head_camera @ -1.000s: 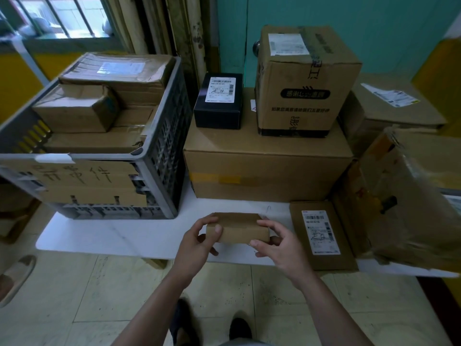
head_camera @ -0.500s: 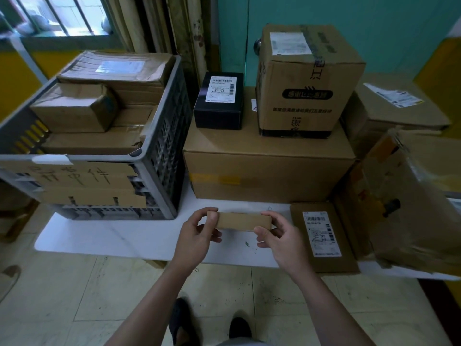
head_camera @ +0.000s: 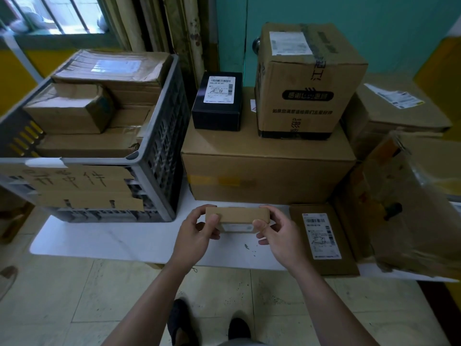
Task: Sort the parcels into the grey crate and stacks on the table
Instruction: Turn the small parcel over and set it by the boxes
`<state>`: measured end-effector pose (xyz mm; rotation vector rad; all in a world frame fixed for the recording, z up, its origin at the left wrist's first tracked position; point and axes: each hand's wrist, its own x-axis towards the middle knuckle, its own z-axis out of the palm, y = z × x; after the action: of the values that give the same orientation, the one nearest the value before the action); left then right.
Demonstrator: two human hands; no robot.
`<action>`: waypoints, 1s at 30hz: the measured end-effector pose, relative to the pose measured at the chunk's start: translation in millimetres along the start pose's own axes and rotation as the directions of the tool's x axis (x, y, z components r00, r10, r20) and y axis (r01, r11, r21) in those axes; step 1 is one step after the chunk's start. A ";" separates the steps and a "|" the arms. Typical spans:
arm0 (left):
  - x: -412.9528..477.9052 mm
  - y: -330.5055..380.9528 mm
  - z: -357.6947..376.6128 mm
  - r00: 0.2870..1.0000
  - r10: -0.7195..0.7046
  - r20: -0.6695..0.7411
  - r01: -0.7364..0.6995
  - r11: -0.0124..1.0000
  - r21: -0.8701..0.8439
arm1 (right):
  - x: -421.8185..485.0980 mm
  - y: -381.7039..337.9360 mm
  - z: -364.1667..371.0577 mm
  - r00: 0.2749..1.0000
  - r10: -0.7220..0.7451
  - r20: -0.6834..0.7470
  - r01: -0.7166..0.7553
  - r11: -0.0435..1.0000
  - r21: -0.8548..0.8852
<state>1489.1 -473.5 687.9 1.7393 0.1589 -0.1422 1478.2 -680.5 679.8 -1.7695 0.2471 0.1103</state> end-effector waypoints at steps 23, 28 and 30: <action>3.0 -5.2 -1.6 0.996 0.069 0.059 -0.073 0.995 0.067 | -5.7 0.8 3.2 0.998 -0.057 -0.005 0.055 0.987 -0.148; 4.3 -4.5 -3.1 0.989 0.116 0.088 -0.133 0.965 0.224 | -5.2 3.5 0.1 0.999 -0.049 0.004 0.049 0.991 -0.122; 4.8 -5.0 -2.3 0.992 0.114 0.063 -0.125 0.968 0.219 | -5.1 6.9 -1.7 1.000 -0.022 0.019 0.025 0.992 -0.125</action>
<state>1492.9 -470.3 682.6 1.9622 0.0004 -0.1187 1471.6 -683.0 674.6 -1.8952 0.2100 0.1272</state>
